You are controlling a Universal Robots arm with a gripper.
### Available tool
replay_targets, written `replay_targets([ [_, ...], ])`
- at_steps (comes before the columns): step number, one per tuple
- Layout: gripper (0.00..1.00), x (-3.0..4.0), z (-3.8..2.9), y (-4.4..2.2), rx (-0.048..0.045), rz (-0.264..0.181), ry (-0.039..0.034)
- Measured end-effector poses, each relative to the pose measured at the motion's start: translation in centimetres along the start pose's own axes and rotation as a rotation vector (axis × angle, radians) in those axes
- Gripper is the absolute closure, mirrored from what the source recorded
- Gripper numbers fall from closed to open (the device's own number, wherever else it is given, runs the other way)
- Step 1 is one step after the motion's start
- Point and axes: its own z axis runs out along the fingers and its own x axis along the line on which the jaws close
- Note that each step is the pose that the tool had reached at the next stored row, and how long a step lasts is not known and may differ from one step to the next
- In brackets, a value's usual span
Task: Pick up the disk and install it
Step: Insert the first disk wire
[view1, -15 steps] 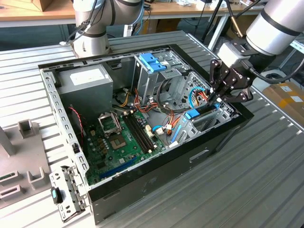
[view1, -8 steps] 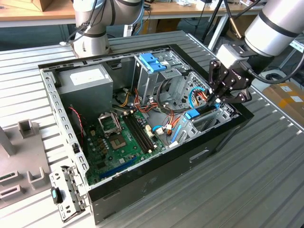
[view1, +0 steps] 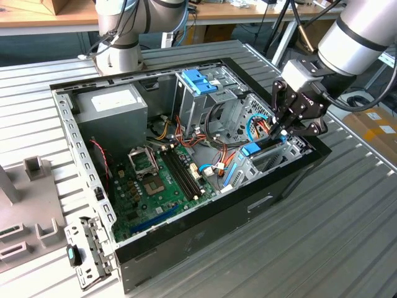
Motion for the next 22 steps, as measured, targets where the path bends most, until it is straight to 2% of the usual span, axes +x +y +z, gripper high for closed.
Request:
replay_targets([
  [3, 0.83, -0.16, -0.36, 0.02, 0.0003, 0.0, -0.0005],
  [4, 0.83, -0.11, 0.16, 0.0, 0.0003, 0.0, -0.0005],
  [12, 0.83, -0.11, 0.12, 0.0, 0.0003, 0.0, -0.0014],
  [22, 0.83, -0.16, -0.23, -0.06, 0.0002, -0.001, -0.0009],
])
